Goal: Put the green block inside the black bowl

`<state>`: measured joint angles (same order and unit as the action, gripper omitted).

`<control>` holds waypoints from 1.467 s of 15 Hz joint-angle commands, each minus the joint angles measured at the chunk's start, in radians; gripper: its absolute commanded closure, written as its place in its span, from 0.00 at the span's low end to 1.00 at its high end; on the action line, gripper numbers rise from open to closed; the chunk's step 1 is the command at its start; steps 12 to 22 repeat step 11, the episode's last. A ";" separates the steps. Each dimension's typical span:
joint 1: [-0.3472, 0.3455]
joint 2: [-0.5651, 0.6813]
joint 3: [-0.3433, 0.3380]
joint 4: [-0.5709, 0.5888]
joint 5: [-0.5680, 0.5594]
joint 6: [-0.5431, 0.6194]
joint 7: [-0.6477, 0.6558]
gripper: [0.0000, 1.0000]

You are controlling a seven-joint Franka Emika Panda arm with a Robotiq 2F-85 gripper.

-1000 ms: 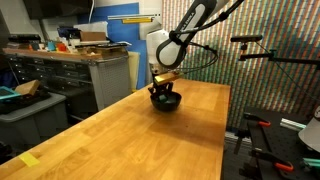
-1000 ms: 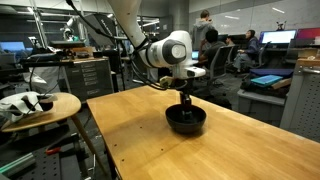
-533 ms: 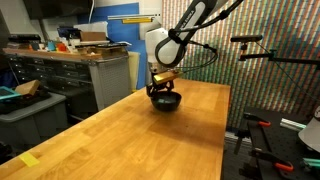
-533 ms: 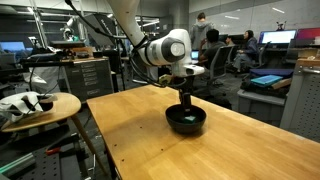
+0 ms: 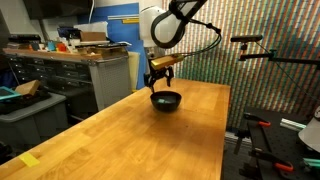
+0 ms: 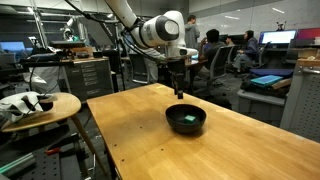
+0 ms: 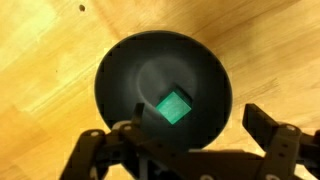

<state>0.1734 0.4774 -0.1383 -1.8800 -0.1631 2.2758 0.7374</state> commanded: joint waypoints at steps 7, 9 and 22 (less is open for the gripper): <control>0.052 -0.114 0.046 0.036 -0.071 -0.118 0.102 0.00; 0.036 -0.099 0.055 0.021 -0.070 -0.083 0.086 0.00; 0.037 -0.101 0.061 0.027 -0.069 -0.092 0.089 0.00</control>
